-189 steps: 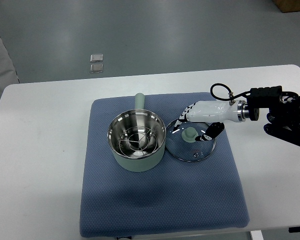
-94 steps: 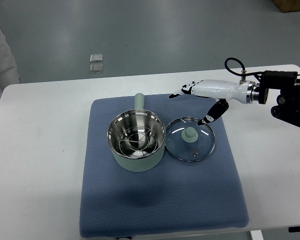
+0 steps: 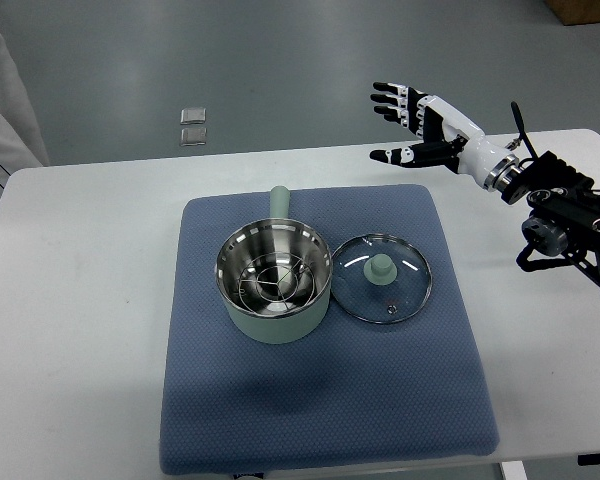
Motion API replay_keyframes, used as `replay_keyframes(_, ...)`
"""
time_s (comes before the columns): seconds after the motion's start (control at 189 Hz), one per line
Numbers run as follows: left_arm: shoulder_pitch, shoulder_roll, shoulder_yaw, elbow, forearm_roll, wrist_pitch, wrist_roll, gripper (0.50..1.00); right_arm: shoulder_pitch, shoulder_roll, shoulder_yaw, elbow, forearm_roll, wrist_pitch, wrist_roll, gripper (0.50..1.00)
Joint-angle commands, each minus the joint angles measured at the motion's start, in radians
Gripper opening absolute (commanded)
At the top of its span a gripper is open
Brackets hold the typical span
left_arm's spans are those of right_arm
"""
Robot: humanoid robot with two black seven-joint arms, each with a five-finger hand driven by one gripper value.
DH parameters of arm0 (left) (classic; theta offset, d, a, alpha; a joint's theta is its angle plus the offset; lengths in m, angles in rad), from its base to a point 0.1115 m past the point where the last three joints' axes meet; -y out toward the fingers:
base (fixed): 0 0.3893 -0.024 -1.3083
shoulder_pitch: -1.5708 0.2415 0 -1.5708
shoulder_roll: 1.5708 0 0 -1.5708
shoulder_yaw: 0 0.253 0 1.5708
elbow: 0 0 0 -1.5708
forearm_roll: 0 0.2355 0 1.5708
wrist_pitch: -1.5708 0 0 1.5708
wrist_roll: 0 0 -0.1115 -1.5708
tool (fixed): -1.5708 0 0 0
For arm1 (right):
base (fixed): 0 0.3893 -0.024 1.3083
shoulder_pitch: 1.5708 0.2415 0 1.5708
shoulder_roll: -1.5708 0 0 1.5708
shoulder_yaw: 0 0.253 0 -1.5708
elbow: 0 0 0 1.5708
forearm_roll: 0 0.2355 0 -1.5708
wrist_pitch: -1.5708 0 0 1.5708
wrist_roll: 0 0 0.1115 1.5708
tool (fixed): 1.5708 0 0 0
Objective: Open lid and place right of pot
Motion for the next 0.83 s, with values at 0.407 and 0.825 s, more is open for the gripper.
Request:
replay_keyframes(0.407, 0.0, 0.0, 0.0, 0.0, 0.0, 0.0, 0.0, 1.0, -0.127, 0.116, 0.148, -0.094, 0.429, -0.037, -0.091, 0.928)
replay_keyframes(0.825, 0.0, 0.0, 0.0, 0.0, 0.0, 0.0, 0.0, 1.0, -0.133, 0.128, 0.153, -0.099, 0.419, -0.076, -0.085, 0.93)
